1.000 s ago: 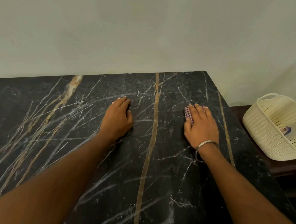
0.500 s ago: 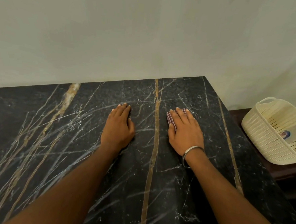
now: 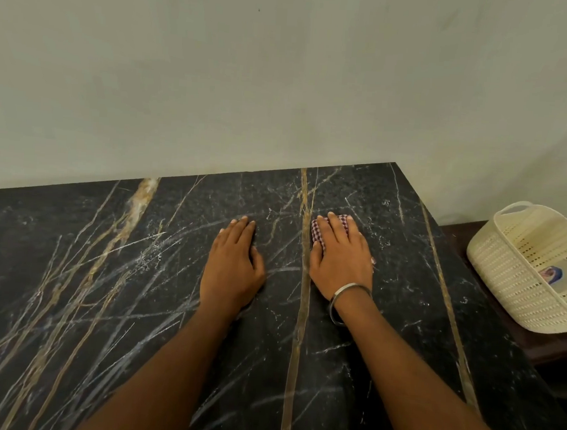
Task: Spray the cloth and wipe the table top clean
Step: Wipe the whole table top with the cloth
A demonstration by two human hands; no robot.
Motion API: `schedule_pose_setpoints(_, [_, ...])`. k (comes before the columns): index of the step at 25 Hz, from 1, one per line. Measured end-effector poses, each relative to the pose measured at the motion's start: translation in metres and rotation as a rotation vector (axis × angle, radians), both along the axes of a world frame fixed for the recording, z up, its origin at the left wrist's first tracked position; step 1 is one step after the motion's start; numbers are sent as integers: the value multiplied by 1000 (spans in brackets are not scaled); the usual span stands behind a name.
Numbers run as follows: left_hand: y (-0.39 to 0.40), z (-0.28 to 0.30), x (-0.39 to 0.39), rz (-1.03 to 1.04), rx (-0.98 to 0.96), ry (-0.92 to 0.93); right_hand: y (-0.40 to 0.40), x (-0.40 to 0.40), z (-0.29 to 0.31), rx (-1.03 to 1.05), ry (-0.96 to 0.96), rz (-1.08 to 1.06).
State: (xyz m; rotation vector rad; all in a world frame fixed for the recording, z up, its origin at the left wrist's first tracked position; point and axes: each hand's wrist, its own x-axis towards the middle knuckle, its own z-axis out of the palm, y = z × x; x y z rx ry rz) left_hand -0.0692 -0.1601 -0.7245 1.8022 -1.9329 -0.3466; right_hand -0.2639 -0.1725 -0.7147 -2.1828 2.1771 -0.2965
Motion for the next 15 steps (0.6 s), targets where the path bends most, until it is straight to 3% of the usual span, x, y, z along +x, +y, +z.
schedule_pose_setpoints(3, [-2, 0, 2, -7, 5, 6, -7, -14, 1, 5, 17, 46])
schedule_pose_setpoints(8, [-1, 1, 1, 4, 3, 3, -29, -61, -2, 21, 47, -104])
schedule_pose_setpoints(11, [-1, 1, 0, 16, 9, 2, -34, -46, -1, 2, 32, -138])
schedule_pose_setpoints(15, [0, 3, -1, 16, 16, -1, -37, -5, -2, 7, 17, -22])
